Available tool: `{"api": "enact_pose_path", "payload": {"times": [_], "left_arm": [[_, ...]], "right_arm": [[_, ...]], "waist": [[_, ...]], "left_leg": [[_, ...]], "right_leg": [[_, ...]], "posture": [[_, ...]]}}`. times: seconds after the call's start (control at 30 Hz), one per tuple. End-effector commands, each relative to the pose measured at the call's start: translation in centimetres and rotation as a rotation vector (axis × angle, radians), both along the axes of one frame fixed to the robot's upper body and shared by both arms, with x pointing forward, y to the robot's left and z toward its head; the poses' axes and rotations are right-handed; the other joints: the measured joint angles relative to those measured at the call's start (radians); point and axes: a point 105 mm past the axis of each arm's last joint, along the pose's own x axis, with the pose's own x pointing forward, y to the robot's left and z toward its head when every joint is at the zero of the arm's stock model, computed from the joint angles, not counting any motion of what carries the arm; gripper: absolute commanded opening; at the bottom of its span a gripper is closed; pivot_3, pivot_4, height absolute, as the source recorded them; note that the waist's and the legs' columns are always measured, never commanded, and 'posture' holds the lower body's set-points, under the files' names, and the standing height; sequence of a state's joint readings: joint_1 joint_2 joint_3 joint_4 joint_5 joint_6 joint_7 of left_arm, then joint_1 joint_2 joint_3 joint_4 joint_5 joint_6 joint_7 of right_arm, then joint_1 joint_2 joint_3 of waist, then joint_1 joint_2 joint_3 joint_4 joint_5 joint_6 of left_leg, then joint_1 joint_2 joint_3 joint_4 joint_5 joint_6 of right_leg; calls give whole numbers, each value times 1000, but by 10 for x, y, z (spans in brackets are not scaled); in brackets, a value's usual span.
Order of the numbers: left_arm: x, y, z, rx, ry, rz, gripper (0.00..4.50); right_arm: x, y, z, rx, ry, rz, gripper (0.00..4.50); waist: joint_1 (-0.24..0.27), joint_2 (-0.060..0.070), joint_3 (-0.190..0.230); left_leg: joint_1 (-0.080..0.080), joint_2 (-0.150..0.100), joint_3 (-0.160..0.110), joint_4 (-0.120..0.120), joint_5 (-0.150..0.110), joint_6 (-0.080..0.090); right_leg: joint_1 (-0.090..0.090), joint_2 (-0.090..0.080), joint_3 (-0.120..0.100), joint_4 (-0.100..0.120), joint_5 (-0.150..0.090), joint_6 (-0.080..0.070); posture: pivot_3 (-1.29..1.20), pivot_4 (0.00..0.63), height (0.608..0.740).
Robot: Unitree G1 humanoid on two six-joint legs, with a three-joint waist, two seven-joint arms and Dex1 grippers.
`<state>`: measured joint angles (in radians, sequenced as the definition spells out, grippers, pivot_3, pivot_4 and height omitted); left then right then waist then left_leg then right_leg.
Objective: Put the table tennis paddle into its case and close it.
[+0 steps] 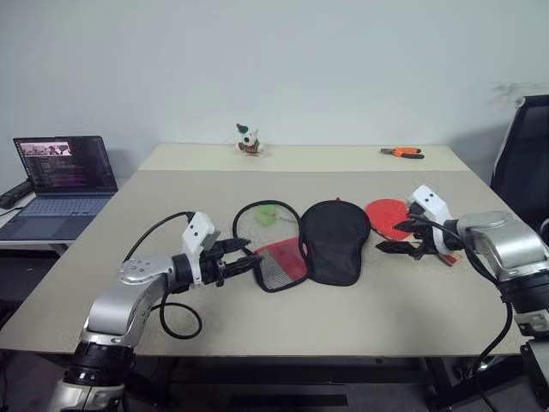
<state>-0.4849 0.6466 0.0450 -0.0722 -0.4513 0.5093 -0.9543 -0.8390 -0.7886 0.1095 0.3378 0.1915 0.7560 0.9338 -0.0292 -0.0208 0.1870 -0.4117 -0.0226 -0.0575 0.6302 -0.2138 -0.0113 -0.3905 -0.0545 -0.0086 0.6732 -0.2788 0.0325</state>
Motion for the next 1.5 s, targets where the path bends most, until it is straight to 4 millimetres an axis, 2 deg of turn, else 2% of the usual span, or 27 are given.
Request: {"api": "enact_pose_path", "payload": {"times": [0.03,0.17,0.23,0.5,0.9,1.03,1.23,1.3,1.37,1.5], "left_arm": [[-5,-15,20,2,-60,-90,2849],[-1,-23,24,10,-70,-129,2849],[0,-28,24,15,-73,-147,2849],[3,-37,23,21,-79,-182,2849],[2,-29,20,41,-82,-163,2849],[2,-26,20,43,-83,-153,2849],[2,-24,17,42,-83,-145,2849],[3,-25,16,41,-84,-143,2849],[3,-25,16,40,-85,-143,2849],[3,-24,15,40,-88,-138,2849]], "right_arm": [[13,-38,8,11,-63,-185,4490],[27,-62,-7,24,-53,-330,4490],[32,-69,-15,21,-42,-368,4490],[47,-72,-31,3,-36,-455,4490],[45,-76,-51,-18,1,-524,4490],[46,-73,-52,-14,7,-509,3652],[44,-74,-54,-12,22,-506,1605],[44,-76,-53,-9,17,-521,1147],[44,-79,-51,-7,2,-538,1036],[47,-92,-28,18,-88,-601,1036]], "waist": [[0,0,0],[-2,0,1],[-4,0,1],[-5,1,2],[-4,1,2],[-4,1,2],[-6,1,2],[-6,1,2],[-6,1,2],[-6,1,2]], "left_leg": [[0,0,0,0,0,0],[0,0,2,0,0,0],[1,0,3,0,0,0],[1,0,6,-1,0,0],[1,0,5,-1,0,0],[2,0,5,0,0,0],[2,0,5,-1,0,0],[3,0,5,-1,0,0],[3,0,5,0,0,0],[3,0,5,0,0,0]], "right_leg": [[0,0,0,0,0,0],[0,0,1,0,0,0],[0,0,1,0,0,0],[0,1,2,0,0,0],[0,1,2,1,0,0],[1,1,3,1,0,0],[1,1,3,1,0,0],[1,1,3,1,0,0],[1,1,3,2,0,0],[1,1,4,2,0,0]], "posture": [[0,150,740],[0,150,740],[0,150,740],[0,150,740],[0,150,740],[0,150,740],[0,150,740],[0,150,740],[0,150,740],[0,150,740]]}}
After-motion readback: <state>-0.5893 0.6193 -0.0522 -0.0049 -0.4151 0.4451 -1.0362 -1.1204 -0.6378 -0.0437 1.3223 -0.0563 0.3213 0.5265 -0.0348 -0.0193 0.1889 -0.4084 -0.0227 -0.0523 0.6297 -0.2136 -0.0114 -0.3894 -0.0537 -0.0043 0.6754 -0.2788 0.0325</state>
